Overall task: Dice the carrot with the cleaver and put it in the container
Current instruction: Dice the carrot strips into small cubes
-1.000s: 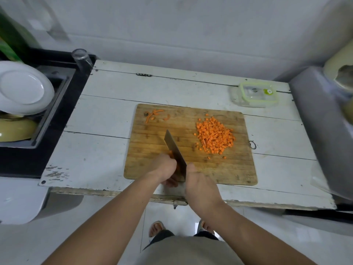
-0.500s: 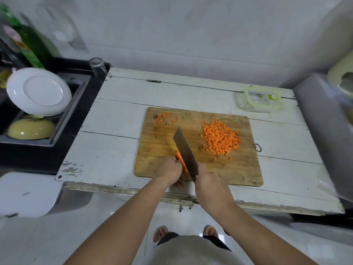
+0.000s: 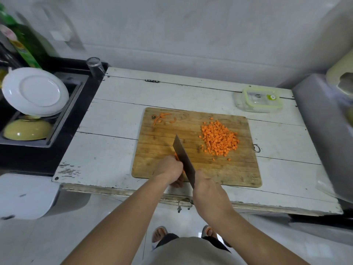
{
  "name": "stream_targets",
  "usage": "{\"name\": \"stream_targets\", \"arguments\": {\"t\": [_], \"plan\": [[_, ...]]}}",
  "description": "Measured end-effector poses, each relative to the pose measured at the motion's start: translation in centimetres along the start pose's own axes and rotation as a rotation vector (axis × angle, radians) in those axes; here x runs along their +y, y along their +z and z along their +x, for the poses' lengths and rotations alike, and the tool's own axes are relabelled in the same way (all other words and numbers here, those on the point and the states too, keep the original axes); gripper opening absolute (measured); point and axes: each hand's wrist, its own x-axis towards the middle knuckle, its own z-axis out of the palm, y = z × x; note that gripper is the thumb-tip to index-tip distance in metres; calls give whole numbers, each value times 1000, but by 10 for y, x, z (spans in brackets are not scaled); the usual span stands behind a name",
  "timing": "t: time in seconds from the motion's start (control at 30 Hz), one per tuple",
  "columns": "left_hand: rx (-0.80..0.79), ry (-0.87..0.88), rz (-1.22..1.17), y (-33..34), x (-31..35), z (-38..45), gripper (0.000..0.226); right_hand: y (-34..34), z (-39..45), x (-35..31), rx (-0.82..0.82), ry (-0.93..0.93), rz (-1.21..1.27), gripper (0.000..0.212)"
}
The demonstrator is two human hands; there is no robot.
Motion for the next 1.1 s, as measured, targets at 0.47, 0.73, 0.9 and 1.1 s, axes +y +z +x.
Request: {"name": "stream_targets", "arguments": {"t": [0.47,0.73,0.9,1.1], "plan": [[-67,-46,-15,-3,0,11,34,-2,6,0,-78,-30,-93,43],[-29,-34,-25,-5,1,11,27,5,23,-13,-63,-50,-180,41],[12,-79,-40,-1,6,2,28,3,28,-4,-66,-24,-52,37],[-113,-147,62,-10,5,2,34,-21,16,43,1,-8,375,10]]}}
